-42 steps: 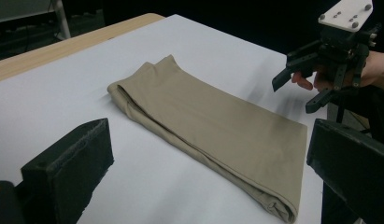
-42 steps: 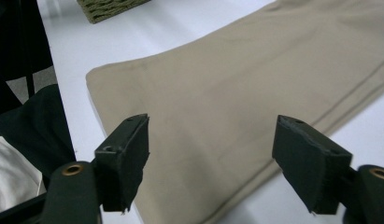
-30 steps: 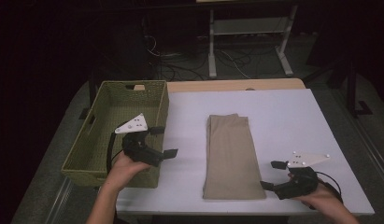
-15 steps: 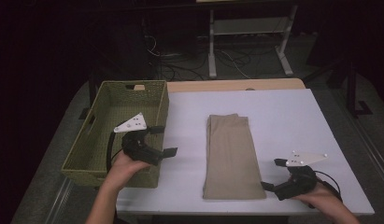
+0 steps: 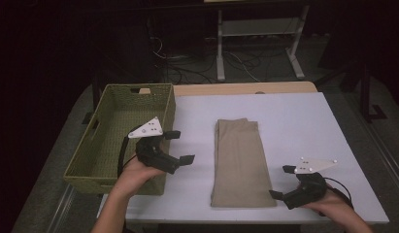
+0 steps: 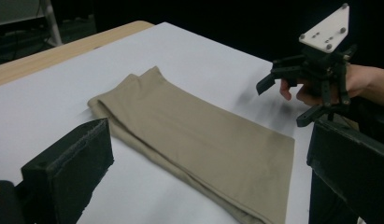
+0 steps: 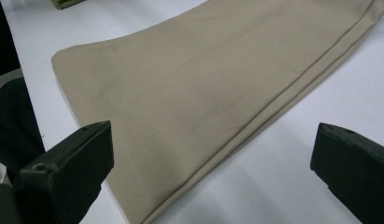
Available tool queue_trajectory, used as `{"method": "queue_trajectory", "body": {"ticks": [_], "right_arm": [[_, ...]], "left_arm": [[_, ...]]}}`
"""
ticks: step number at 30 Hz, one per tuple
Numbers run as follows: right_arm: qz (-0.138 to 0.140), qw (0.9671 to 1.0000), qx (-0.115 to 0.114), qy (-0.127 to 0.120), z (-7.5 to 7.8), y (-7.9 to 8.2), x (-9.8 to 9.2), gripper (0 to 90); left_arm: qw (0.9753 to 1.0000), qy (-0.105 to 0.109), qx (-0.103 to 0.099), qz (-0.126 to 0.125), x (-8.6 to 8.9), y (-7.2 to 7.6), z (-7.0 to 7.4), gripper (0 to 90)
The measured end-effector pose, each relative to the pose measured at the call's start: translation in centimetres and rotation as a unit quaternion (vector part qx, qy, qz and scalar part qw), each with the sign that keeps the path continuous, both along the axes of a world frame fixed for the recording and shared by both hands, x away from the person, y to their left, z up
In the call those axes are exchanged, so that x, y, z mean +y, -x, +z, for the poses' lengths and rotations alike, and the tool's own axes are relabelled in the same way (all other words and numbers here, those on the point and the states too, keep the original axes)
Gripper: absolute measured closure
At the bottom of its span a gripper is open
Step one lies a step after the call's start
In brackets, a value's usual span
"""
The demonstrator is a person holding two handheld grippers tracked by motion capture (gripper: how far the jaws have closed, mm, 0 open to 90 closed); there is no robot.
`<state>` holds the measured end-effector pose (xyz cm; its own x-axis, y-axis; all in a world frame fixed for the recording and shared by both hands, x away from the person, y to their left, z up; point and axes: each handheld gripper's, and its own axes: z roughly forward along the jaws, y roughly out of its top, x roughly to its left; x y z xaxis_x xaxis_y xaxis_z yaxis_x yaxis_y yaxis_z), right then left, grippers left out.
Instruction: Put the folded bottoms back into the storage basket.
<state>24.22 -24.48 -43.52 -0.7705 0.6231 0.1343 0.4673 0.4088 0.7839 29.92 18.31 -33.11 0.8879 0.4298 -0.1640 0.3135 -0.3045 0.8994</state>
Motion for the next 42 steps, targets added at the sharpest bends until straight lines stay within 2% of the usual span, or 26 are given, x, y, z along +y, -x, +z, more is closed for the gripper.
{"method": "queue_trajectory", "body": {"ticks": [8,13,18,26,33,42], "right_arm": [[0.004,1.0,-0.001,0.001,0.0,0.0,0.0,0.0],[0.006,1.0,-0.001,0.003,0.0,0.1,0.1,0.0],[0.009,0.9999,0.0,0.005,-0.1,0.1,0.1,0.0],[0.012,0.9999,0.003,0.002,-0.1,0.1,0.2,0.0],[0.013,0.9999,0.001,0.002,-0.1,0.1,0.1,0.0],[0.018,0.9998,0.003,0.005,-0.3,0.1,0.2,0.0]], "left_arm": [[0.9997,0.008,-0.008,-0.021,-1.9,0.6,0.3,0.6],[0.9993,0.01,0.001,-0.035,-3.4,0.9,0.0,0.6],[0.999,0.008,0.0,-0.043,-4.5,1.2,-0.4,0.6],[0.9986,0.005,0.015,-0.051,-5.9,1.4,-1.9,0.6],[0.9978,-0.015,0.023,-0.06,-7.2,1.5,-3.5,0.6],[0.998,-0.032,0.029,-0.045,-7.4,1.4,-5.4,0.6]]}}
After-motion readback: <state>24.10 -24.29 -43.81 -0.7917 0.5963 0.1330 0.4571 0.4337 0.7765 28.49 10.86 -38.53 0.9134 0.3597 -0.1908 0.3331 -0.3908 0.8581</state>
